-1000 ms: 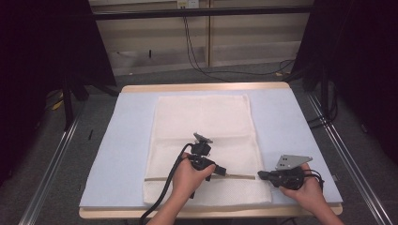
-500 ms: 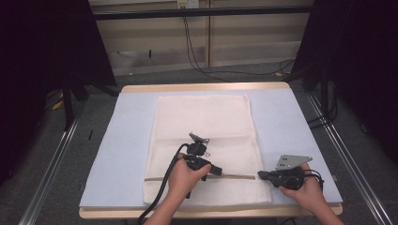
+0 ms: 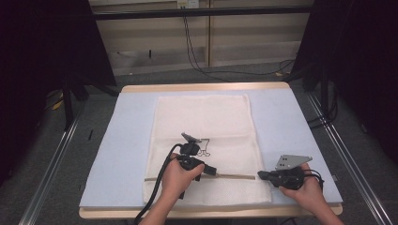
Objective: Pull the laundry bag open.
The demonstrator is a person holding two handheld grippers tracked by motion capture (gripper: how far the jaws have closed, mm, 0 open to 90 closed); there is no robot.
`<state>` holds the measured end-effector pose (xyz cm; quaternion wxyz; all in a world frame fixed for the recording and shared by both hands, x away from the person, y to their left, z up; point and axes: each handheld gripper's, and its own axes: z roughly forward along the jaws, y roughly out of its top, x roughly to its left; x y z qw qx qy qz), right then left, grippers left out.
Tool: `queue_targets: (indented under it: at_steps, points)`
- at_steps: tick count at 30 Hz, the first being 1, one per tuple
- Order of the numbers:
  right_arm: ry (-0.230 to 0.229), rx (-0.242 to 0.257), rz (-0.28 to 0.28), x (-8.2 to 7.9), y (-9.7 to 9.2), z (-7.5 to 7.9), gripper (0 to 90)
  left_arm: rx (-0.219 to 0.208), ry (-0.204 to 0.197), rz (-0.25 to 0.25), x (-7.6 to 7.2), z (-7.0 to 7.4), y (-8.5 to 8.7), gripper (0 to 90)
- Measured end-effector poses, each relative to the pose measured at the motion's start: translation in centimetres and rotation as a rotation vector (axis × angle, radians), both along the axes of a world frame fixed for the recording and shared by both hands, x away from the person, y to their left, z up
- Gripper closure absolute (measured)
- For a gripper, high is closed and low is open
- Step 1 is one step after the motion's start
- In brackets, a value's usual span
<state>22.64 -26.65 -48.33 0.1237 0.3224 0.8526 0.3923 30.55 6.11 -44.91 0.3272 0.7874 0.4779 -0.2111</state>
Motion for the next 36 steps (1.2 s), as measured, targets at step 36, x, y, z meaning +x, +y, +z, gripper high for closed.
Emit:
queue_targets:
  at_steps: [36]
  points:
    - [0.004,0.003,-0.006,0.0,0.0,0.0,90.0,-0.007,0.021,0.045,0.0,0.3,3.0,87.5]
